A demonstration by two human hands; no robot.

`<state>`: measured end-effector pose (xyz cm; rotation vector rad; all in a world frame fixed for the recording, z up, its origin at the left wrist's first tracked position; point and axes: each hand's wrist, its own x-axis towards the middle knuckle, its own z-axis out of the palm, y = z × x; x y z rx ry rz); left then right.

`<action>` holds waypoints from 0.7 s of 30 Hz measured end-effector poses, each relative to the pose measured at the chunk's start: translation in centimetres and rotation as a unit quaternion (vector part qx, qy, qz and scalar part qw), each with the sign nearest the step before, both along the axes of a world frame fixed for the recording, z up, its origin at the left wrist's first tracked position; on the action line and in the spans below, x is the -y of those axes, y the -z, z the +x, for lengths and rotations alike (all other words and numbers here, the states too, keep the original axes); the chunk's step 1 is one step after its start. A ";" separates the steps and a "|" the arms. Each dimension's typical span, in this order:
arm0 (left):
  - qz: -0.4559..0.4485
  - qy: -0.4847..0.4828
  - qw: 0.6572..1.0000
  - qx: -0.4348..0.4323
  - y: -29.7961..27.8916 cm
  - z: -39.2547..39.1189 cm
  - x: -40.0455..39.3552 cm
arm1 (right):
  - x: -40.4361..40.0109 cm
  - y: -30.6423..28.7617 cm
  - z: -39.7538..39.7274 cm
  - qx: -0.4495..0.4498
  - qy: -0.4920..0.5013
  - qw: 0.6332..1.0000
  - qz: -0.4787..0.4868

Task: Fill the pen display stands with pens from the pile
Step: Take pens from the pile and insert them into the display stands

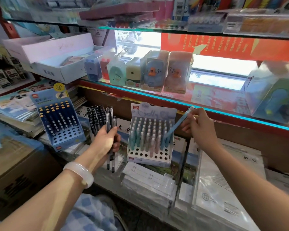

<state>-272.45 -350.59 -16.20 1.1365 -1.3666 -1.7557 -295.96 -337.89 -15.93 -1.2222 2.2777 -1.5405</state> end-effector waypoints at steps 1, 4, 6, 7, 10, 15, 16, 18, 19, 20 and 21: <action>-0.002 -0.003 1.000 0.006 0.1 -0.1 0.0 | -0.2 0.1 -0.2 -0.003 -0.001 1.000 0.003; -0.019 -0.013 0.999 0.042 0.7 -0.2 0.1 | -0.7 0.7 -0.7 -0.020 -0.024 0.999 0.039; -0.017 -0.021 0.999 0.046 1.0 -0.4 0.0 | -0.7 1.5 -0.5 -0.055 -0.033 0.995 0.079; -0.016 -0.020 0.999 0.041 1.0 -0.4 -0.1 | -0.6 2.0 -0.3 -0.065 -0.033 0.993 0.090; -0.011 0.006 1.000 0.021 0.6 -0.5 -0.8 | 0.1 3.4 0.7 -0.068 -0.023 0.991 0.115; 0.010 0.033 0.999 -0.020 -0.1 -0.2 -1.1 | 0.8 5.0 1.9 -0.098 -0.031 0.975 0.198; 0.010 0.032 0.999 -0.019 -0.2 -0.2 -1.2 | 0.9 5.3 2.0 -0.106 -0.036 0.971 0.211; -0.005 0.033 0.999 0.000 -0.1 -0.1 -1.3 | 1.0 5.8 2.4 -0.103 -0.046 0.967 0.230; -0.016 0.036 0.999 0.015 0.0 -0.1 -1.4 | 1.0 6.0 2.6 -0.098 -0.044 0.966 0.236; -0.026 0.040 0.999 0.026 0.1 -0.1 -1.5 | 1.1 6.2 2.8 -0.094 -0.038 0.966 0.237; -0.030 0.043 0.998 0.032 0.2 -0.1 -1.5 | 1.1 6.2 2.9 -0.095 -0.030 0.967 0.234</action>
